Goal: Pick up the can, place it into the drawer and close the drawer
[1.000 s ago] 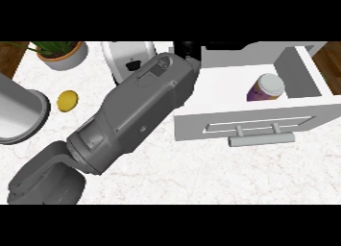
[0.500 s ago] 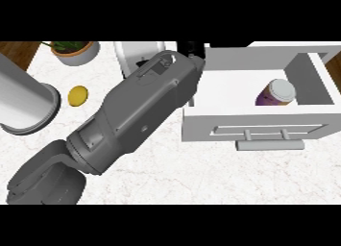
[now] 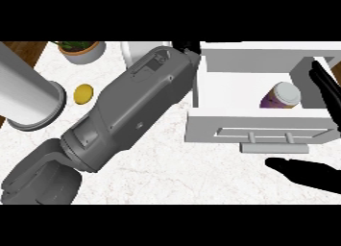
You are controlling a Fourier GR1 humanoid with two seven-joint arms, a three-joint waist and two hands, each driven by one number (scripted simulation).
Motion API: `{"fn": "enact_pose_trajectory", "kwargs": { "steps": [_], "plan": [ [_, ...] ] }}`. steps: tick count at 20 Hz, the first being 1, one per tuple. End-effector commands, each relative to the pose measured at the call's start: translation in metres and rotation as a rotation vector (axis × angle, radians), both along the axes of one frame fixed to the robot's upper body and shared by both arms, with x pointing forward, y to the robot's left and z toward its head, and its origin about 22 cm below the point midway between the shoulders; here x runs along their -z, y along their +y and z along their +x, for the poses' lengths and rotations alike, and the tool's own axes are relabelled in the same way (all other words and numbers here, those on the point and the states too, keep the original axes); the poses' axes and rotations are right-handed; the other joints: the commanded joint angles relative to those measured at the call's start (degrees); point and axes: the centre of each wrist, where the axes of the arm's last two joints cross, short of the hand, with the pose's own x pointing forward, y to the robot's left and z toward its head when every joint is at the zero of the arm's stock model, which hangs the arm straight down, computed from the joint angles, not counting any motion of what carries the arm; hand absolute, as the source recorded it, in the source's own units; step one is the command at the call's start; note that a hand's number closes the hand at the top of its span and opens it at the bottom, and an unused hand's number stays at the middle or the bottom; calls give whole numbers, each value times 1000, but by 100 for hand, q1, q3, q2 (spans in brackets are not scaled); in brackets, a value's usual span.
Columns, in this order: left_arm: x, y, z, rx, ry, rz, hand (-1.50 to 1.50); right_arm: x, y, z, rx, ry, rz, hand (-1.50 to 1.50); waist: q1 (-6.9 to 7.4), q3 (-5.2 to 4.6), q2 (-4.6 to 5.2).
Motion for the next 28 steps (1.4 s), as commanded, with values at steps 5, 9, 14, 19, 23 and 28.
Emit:
{"fn": "enact_pose_trajectory", "kwargs": {
  "steps": [5, 9, 14, 19, 23, 28],
  "plan": [
    [9, 17, 1, -16, 10, 18, -150, 35, 38, 71, -15, 19, -229, -150, 115, 1, -16],
    [5, 20, -3, -27, 24, 23, -150, 36, 25, 92, -13, 33, -349, -150, 87, 1, -48],
    [3, 57, 9, -57, 11, 51, -150, 66, 72, 116, 44, 41, -448, -150, 87, 1, -25],
    [-29, 71, 3, -64, 14, 13, -150, 93, 57, 147, 110, 80, -481, -150, 161, 4, -41],
    [-10, 103, 1, -63, 22, 50, -150, 120, 52, 160, 148, 87, -516, -150, 260, 4, -33],
    [-22, 100, 1, -83, 18, 37, -150, 128, 60, 181, 198, 60, -562, -150, 177, 8, 17]
  ]
}}
